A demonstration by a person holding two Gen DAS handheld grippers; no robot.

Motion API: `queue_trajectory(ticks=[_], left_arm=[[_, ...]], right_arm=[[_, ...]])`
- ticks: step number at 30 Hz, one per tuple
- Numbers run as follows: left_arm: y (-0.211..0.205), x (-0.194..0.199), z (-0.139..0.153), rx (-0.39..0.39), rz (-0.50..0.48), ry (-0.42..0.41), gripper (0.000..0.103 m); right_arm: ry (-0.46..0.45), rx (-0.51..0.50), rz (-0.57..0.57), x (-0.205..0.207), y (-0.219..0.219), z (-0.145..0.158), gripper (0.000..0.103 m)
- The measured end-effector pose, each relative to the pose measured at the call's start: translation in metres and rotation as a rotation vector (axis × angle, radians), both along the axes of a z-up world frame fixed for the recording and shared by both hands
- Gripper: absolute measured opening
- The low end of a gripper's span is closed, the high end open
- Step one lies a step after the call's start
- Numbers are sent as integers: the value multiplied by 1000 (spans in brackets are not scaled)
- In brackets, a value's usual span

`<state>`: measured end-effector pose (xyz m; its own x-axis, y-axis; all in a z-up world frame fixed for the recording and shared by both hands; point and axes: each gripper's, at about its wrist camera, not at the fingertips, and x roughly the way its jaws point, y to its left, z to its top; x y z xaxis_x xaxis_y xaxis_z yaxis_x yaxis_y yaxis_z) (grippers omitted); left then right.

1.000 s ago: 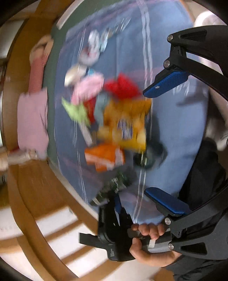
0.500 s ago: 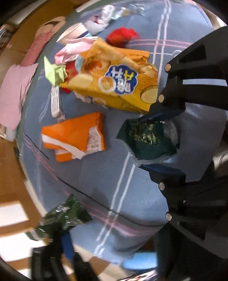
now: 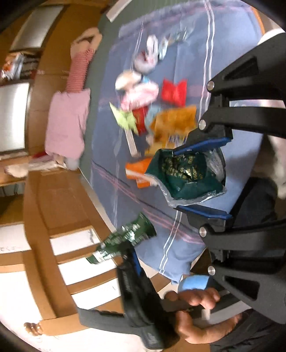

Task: Collect trash
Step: 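Carry both wrappers over the bin and open both tools to drop them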

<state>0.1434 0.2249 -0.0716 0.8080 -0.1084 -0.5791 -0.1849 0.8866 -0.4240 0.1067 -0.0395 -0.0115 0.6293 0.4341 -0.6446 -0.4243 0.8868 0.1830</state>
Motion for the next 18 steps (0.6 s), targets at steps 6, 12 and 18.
queue_trajectory(ticks=[6, 12, 18], left_arm=[[-93, -47, 16, 191, -179, -12, 21], [-158, -97, 23, 239, -362, -37, 21], [-189, -121, 15, 259, -435, -20, 21]], right_arm=[[-9, -6, -103, -38, -61, 13, 44], [-21, -34, -180, -81, -109, 20, 45], [32, -34, -215, -109, -143, 10, 45]])
